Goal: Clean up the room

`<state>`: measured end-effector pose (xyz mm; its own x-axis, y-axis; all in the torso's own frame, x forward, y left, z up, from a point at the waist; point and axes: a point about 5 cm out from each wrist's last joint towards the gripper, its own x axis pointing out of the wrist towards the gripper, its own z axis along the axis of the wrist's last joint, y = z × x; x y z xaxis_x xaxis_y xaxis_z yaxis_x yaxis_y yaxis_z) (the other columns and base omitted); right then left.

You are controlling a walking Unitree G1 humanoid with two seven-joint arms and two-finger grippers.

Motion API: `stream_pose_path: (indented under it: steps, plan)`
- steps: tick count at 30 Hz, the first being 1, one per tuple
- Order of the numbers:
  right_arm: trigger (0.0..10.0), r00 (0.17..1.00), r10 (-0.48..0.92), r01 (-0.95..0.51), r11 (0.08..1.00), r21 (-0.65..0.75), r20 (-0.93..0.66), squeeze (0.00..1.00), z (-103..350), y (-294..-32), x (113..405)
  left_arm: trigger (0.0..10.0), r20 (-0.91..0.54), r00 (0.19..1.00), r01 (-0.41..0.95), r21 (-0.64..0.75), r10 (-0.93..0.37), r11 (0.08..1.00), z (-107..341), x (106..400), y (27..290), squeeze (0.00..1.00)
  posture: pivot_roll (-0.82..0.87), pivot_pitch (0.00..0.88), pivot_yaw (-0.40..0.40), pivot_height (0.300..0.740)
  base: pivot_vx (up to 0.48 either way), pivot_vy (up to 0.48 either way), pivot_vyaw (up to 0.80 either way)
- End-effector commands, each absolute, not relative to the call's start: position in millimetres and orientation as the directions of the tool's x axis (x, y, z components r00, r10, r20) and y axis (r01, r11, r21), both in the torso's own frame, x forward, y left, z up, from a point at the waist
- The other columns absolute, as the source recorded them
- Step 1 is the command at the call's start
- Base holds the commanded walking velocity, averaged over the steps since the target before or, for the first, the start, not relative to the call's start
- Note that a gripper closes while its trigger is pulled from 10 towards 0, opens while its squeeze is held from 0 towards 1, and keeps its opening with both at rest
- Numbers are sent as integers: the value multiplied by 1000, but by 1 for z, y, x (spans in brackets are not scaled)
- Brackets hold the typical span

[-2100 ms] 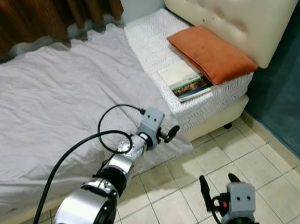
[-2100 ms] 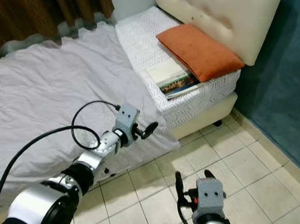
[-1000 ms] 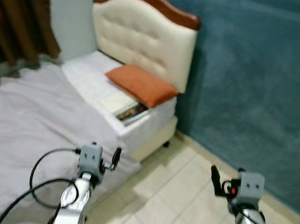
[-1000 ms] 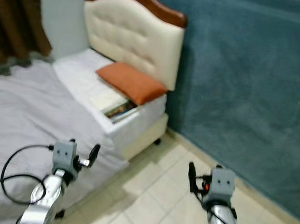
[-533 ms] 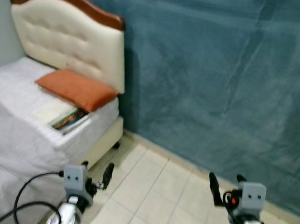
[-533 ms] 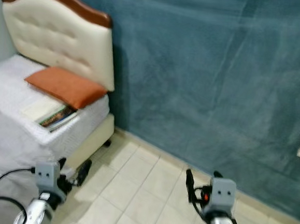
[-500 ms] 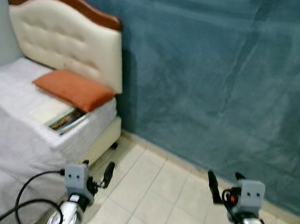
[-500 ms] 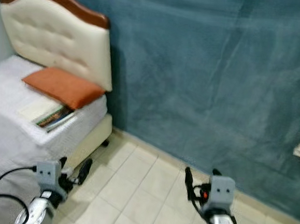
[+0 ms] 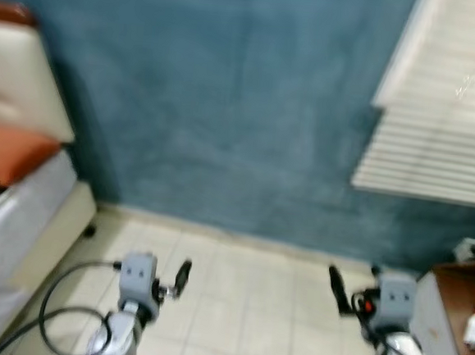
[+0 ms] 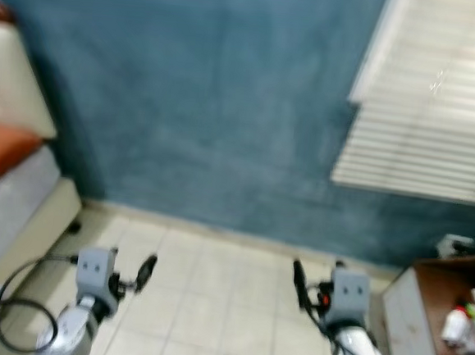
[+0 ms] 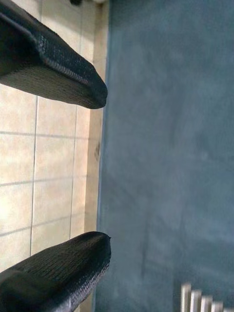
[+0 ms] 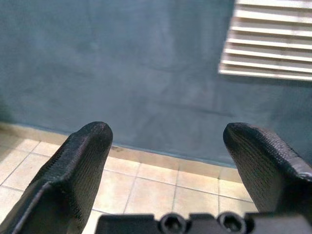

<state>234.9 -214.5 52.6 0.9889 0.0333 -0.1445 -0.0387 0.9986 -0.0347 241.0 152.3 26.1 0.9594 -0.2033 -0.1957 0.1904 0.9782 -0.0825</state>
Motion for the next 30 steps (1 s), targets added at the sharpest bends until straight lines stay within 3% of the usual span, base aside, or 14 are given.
stream_pose_path:
  steps: [1,4,6,8,13,30]
  plan:
    - [10000,988,12,-18,999,-38,-155,0,51,-220,234,10000,-190,953,224,-72,-234,972,29,247,144,0,-143,0,15,740,0,-446,-800]
    - [10000,990,-8,9,1000,8,-138,0,51,-221,234,10000,-196,954,225,-21,-225,974,31,252,143,0,-153,0,29,740,0,-149,-267]
    - [10000,989,-11,32,989,142,-150,0,49,-217,236,10000,-155,973,166,-27,-168,986,45,252,150,0,-158,0,34,740,240,0,0]
    - [10000,989,-9,35,984,172,-145,0,50,-214,241,10000,-157,975,152,-35,-156,988,47,253,150,0,-156,0,38,740,480,0,0]
    - [10000,982,55,-43,997,69,-182,0,44,-208,235,10000,-182,962,195,-59,-202,979,43,253,138,0,-164,0,51,740,480,0,0]
    - [10000,973,78,-72,997,35,-217,0,39,-210,231,10000,-236,948,206,-59,-214,977,30,255,139,0,-163,9,39,740,480,0,0]
